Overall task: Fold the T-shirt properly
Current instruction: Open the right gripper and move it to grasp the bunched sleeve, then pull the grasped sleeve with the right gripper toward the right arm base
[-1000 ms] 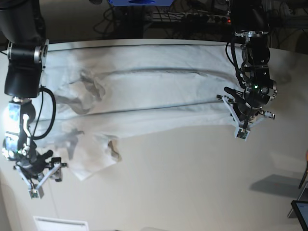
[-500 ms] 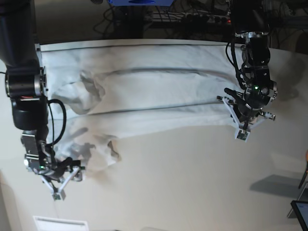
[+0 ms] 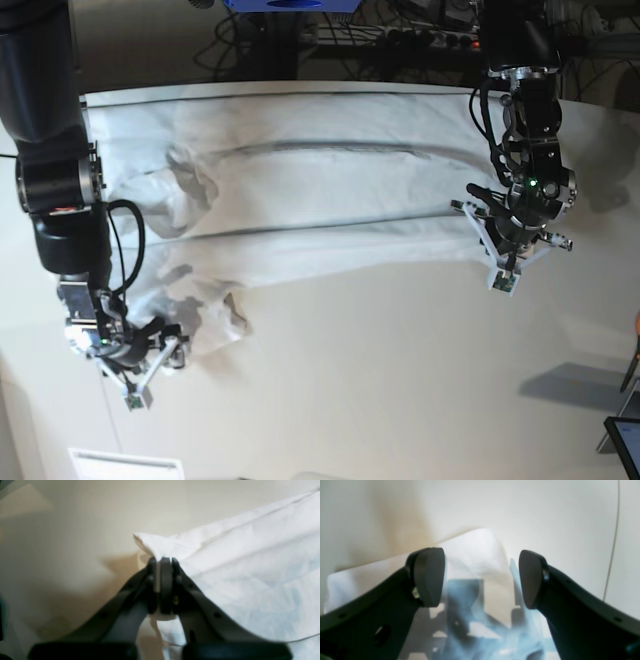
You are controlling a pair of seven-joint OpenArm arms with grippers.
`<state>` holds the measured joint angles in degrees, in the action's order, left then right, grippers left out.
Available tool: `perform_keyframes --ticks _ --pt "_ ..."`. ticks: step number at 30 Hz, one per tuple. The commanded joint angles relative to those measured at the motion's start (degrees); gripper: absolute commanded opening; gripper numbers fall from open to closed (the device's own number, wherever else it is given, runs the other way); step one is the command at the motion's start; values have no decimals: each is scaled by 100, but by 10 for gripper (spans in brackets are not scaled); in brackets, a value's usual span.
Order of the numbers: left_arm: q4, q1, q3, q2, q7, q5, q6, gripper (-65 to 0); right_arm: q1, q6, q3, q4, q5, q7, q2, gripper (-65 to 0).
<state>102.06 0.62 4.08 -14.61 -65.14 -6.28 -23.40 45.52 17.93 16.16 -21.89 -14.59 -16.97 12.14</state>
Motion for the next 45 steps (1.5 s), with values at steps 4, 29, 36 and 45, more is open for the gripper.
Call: perform_keyframes --ticks 4,29,36,45 --pt "110 92 28 -64 22 9 32 -650 218 -4 -3 48 -14 146 12 -215" --pt "102 109 36 -73 22 17 32 -650 -750 -4 -865 -2062 -22 -901 -102 -649" --pt "110 109 36 -73 22 17 32 -650 -1971 -13 -1559 -5007 -14 -2448 -120 -649" --pt "119 109 28 -73 22 17 32 -650 -3554 -13 -2201 -7767 -40 -3740 -190 -649"
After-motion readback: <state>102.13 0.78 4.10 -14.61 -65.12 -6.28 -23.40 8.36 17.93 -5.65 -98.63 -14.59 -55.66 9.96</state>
